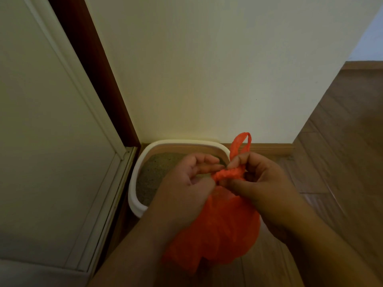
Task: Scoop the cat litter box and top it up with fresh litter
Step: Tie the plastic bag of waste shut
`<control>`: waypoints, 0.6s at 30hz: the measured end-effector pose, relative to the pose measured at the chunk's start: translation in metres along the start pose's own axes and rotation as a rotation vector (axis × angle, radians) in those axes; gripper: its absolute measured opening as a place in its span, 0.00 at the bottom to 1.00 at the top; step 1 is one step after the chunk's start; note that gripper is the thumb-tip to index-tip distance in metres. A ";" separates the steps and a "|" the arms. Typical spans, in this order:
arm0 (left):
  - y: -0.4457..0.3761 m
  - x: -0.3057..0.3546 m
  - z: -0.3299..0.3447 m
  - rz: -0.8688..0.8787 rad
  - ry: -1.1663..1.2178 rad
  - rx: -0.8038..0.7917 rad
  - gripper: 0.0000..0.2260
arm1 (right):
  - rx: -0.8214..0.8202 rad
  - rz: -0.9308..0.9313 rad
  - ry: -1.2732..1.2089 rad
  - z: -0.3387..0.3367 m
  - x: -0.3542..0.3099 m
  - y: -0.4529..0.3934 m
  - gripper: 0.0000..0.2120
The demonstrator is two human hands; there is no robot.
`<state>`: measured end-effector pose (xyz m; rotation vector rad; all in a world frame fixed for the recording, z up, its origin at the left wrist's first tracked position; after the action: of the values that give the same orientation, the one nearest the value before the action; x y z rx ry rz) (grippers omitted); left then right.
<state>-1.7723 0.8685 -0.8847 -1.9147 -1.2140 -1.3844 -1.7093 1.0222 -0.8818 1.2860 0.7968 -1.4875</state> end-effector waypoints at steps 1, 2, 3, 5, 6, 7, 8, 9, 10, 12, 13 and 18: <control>-0.001 -0.001 0.000 -0.022 0.012 0.014 0.12 | 0.011 -0.015 0.014 -0.001 0.001 -0.001 0.09; -0.001 0.000 -0.001 -0.029 0.022 0.035 0.13 | 0.023 -0.025 0.019 -0.001 0.002 -0.002 0.09; -0.002 0.000 -0.001 -0.019 0.026 0.057 0.13 | 0.027 -0.032 0.013 -0.001 0.003 -0.002 0.09; -0.003 0.001 -0.002 0.021 0.012 0.089 0.11 | 0.013 -0.025 -0.020 0.001 0.006 -0.002 0.11; -0.003 0.001 -0.001 0.045 -0.013 0.088 0.09 | 0.007 -0.018 -0.033 0.002 0.007 -0.001 0.12; -0.004 0.001 -0.001 0.066 -0.041 0.084 0.08 | 0.004 -0.012 -0.044 0.002 0.008 -0.002 0.14; -0.004 0.000 -0.001 0.073 -0.060 0.090 0.08 | -0.001 -0.006 -0.063 0.001 0.008 -0.001 0.14; -0.004 -0.001 -0.002 0.075 -0.069 0.106 0.09 | -0.014 -0.001 -0.092 0.001 0.008 -0.001 0.14; -0.005 -0.002 -0.003 0.072 -0.076 0.135 0.10 | -0.031 0.008 -0.131 0.002 0.007 -0.001 0.12; -0.006 -0.006 -0.006 0.041 -0.064 0.198 0.16 | -0.062 0.018 -0.198 0.003 0.004 -0.001 0.07; -0.007 -0.008 -0.008 0.009 -0.049 0.216 0.20 | -0.066 0.015 -0.223 0.003 0.004 0.000 0.09; -0.008 -0.010 0.000 -0.086 -0.092 -0.011 0.11 | -0.035 -0.012 -0.262 0.003 0.006 -0.002 0.10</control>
<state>-1.7799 0.8684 -0.8949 -1.9737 -1.3488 -1.3613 -1.7117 1.0189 -0.8872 1.0346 0.6564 -1.6047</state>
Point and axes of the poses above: each hand's wrist, its own y-axis away from the middle knuckle, its own z-axis out of the palm, x = y × z, the point moved 3 cm from there along -y, towards the middle knuckle, and after that the axes turned 15 degrees about -y, right-handed, at the moved point
